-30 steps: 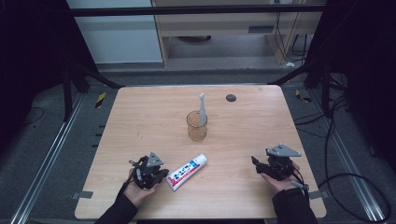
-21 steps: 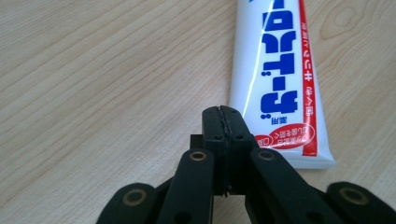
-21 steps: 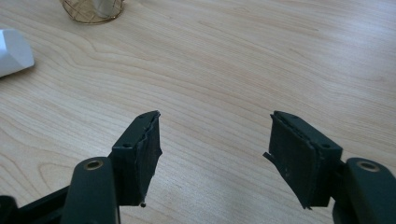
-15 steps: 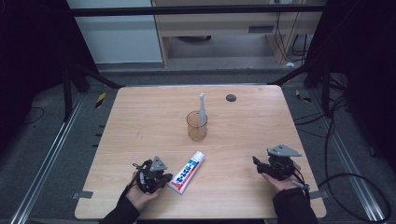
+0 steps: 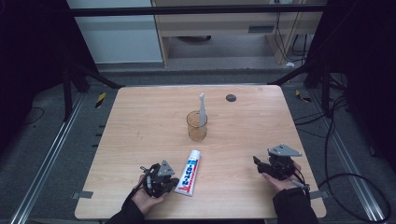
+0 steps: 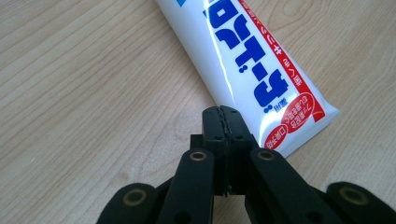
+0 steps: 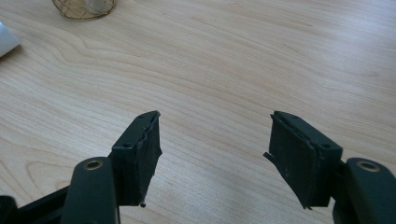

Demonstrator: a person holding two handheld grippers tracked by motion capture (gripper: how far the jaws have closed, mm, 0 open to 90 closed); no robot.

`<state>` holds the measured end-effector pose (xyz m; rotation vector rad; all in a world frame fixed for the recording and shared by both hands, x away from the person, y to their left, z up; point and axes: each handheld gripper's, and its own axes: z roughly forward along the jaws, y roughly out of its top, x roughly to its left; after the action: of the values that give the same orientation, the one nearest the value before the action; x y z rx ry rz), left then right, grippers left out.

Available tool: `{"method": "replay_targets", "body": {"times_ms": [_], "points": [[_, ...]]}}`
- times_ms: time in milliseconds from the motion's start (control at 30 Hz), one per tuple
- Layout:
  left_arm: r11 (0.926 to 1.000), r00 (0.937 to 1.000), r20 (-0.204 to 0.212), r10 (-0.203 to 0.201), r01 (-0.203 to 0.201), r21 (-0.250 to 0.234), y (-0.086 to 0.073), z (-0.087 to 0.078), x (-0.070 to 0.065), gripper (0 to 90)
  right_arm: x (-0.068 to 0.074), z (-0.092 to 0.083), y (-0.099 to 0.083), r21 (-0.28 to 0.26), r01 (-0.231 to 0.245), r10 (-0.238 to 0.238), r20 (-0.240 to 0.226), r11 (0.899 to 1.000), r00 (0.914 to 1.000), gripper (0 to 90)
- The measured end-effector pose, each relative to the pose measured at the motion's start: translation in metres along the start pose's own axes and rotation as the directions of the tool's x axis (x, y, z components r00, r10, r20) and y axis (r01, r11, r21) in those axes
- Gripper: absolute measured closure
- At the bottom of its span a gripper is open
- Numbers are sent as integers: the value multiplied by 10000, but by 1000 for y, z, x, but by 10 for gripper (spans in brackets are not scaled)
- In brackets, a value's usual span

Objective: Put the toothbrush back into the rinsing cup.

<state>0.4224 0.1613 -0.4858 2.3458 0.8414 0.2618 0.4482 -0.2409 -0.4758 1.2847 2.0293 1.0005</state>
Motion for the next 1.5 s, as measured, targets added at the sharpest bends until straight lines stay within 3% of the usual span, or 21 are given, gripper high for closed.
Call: {"method": "replay_targets", "body": {"times_ms": [933, 1500], "points": [[9969, 9967, 319, 743, -734, -275, 21, 23, -28, 896, -1, 1, -1, 56, -4, 4, 17, 10000, 10000, 339], [9907, 9896, 590, 1309, -1285, -441, 37, 35, -42, 897, -1, 3, 0, 43, 38, -38, -3, 10000, 10000, 339]]}}
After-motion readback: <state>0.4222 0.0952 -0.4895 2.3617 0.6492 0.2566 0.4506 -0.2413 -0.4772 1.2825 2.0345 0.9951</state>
